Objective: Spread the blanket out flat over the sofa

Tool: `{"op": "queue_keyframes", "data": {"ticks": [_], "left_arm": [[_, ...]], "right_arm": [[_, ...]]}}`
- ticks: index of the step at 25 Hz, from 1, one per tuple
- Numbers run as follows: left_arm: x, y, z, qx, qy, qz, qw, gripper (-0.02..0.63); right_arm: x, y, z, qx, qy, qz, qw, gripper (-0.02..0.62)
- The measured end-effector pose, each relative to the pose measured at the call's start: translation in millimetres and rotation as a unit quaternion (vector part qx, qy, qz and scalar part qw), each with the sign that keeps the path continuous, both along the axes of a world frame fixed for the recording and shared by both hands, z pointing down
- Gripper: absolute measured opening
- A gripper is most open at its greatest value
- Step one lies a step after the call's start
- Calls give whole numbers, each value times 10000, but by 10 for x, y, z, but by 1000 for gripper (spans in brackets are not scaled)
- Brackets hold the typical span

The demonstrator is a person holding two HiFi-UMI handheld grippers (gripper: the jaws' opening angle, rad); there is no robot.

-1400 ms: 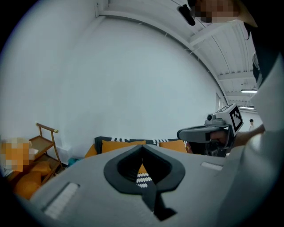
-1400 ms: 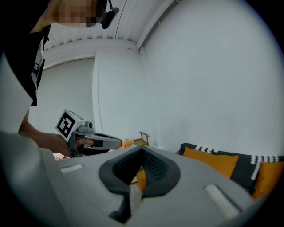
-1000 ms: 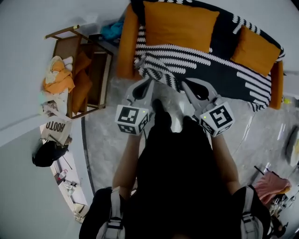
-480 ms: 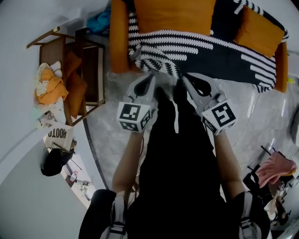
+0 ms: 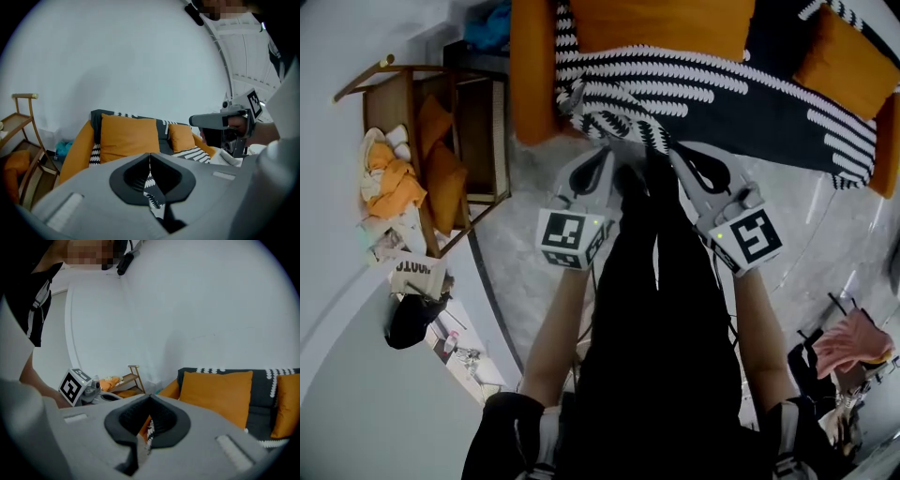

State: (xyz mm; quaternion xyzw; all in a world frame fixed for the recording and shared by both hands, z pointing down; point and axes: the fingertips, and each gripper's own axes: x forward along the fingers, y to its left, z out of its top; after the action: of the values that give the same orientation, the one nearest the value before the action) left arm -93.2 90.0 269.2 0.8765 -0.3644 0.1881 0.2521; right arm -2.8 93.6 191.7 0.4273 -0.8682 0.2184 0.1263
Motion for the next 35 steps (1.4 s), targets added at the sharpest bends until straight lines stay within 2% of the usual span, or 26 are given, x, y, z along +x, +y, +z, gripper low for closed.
{"op": "queue_keyframes", "data": {"ticks": [12, 17, 20, 27, 31, 35], "left_arm": [[166, -649, 951, -143, -404, -328, 9985, 15], [195, -888, 1445, -320, -669, -429, 9963, 26], [191, -1010, 1741, -454, -795, -440, 9948, 33], [111, -1252, 2371, -641, -1396, -326, 9876, 67], [-46, -1270, 2770, -806, -1791, -238, 9802, 95], [-220, -1354, 3038, -899, -2047, -356, 9740, 124]], "right_arm": [[267, -549, 1201, -639, -110, -352, 9973, 3], [310, -709, 1512, -687, -232, -612, 9955, 3], [346, -831, 1638, -843, -331, -600, 9941, 3], [505, -1029, 1928, -996, -260, -768, 9917, 3], [493, -1101, 1975, -955, -276, -843, 9915, 3], [462, -1119, 2009, -992, -311, -919, 9903, 3]]}}
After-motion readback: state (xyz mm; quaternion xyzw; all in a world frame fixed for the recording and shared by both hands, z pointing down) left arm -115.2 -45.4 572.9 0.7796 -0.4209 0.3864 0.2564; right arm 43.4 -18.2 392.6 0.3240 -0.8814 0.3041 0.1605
